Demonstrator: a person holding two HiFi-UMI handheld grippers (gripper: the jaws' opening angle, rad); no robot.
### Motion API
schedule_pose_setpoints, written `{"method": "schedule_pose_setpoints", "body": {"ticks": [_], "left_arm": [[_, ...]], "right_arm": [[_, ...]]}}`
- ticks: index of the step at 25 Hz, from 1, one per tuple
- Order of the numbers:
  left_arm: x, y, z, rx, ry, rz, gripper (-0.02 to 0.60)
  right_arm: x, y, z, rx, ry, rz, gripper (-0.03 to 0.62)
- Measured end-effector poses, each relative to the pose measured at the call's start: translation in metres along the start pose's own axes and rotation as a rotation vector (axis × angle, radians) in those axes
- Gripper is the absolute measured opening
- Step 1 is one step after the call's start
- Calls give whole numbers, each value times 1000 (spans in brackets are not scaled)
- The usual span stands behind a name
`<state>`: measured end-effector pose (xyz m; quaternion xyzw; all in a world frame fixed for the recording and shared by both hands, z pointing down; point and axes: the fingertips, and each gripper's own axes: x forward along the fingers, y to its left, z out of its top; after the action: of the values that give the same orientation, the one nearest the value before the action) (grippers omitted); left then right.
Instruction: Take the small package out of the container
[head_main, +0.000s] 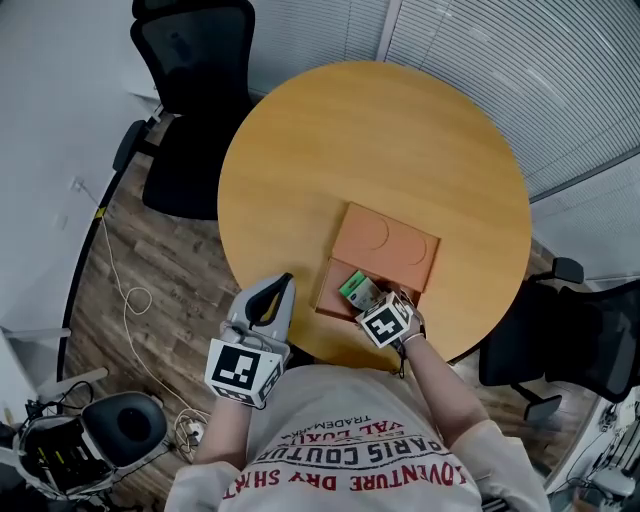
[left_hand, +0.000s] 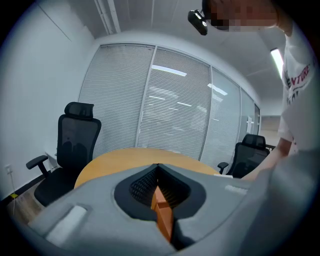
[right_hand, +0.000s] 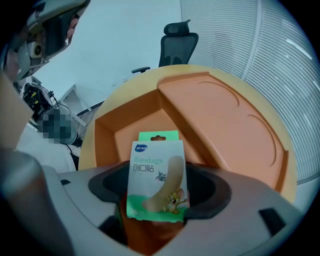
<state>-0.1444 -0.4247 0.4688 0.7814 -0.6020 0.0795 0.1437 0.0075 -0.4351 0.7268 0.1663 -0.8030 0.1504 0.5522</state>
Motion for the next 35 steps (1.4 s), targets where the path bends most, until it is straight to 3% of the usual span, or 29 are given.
{"method": "schedule_pose_setpoints", "body": {"ticks": [11,15,22,35], "left_arm": [[-9,-5,11,13,-29,-42,11],[-7,-15,15,0,-40,-84,11],[2,-31,30,42,-62,-163,11],[32,-81,65,116,-105,-293,11]], "right_arm": [[-53,12,21,-86,-91,-51,354],[-81,7,31,-62,-162,-104,354],[-145,-3,57,133,-393,-111,356],[-282,-45,77,270,-835,-392,356]]}}
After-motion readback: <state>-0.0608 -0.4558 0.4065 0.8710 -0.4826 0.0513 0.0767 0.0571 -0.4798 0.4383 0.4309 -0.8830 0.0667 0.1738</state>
